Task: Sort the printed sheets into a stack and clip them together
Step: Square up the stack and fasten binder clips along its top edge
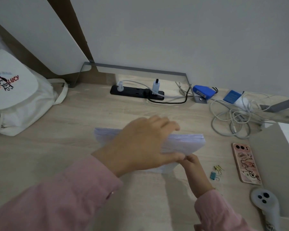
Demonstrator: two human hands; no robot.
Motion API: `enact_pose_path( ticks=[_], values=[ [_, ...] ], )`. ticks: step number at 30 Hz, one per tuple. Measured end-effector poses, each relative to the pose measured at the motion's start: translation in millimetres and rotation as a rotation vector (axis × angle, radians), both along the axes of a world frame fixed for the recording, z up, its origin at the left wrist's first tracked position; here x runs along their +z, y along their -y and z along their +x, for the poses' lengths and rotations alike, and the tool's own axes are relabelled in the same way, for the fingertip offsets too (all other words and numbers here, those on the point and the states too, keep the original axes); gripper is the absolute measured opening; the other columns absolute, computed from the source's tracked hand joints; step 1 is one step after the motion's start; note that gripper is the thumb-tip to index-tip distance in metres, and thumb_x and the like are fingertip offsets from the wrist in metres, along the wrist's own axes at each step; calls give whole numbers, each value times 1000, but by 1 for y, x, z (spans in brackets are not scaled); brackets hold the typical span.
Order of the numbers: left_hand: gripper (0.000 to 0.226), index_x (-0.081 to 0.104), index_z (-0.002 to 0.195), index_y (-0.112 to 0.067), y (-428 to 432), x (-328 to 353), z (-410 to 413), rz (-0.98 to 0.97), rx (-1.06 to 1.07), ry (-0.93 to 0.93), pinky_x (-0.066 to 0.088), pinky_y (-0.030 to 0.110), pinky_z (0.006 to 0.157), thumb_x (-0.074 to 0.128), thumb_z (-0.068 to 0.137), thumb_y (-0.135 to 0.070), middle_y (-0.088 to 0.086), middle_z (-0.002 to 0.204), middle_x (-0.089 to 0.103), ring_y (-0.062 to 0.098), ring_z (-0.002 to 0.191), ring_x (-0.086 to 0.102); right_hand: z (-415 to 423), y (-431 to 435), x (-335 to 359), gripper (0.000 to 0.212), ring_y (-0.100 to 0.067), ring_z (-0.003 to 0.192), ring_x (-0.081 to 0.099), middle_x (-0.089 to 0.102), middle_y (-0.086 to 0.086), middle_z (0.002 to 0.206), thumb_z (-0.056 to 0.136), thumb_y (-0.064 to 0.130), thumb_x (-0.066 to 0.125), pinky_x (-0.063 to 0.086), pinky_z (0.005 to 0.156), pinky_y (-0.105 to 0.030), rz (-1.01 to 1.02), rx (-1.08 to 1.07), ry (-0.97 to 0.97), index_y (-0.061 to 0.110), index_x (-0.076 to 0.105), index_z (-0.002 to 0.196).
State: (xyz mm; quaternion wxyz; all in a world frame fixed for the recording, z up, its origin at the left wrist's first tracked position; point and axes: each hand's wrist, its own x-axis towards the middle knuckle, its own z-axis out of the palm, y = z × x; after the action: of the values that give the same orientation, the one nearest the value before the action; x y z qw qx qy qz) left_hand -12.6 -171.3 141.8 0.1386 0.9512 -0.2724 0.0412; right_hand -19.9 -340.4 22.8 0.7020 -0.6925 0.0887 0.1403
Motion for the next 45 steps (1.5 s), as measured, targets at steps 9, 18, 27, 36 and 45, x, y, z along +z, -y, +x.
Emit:
enact_pose_path(
  ticks=[9,18,27,36,45],
  values=[
    [32,55,88,-30,-39,-7,13,-185,72,43,26,13,48,30,89,-51,-13,54,40,-1,46,38,0,27,-14,11,-9,82,65,71,4,90,78,21,72,54,80,-29,-295,302,-151,24,67,87],
    [19,66,81,-30,-91,-45,-21,-1070,584,-184,49,9,57,54,89,-18,-23,76,70,-4,69,66,16,60,5,53,-21,92,69,74,-9,99,48,37,86,56,74,-25,232,147,-8,11,74,92],
    [28,67,91,-20,-120,-141,-53,-1106,781,-658,53,13,67,61,64,-20,-23,74,73,3,80,68,15,45,-24,75,-19,90,71,75,-5,95,28,57,86,57,70,-21,-32,240,-146,15,75,89],
    [44,69,88,-21,-122,-144,-47,-1155,795,-633,50,18,69,68,48,-40,-18,77,74,1,77,68,21,53,-20,65,-11,86,71,76,2,90,30,61,84,53,67,-14,-22,245,-52,24,77,83],
    [18,67,93,-32,-124,-141,-21,-1063,840,-692,50,24,67,65,84,-17,-21,82,74,1,76,69,35,50,-5,25,-29,83,71,75,-12,93,80,31,67,57,64,-28,-31,241,-169,10,72,94]
  ],
)
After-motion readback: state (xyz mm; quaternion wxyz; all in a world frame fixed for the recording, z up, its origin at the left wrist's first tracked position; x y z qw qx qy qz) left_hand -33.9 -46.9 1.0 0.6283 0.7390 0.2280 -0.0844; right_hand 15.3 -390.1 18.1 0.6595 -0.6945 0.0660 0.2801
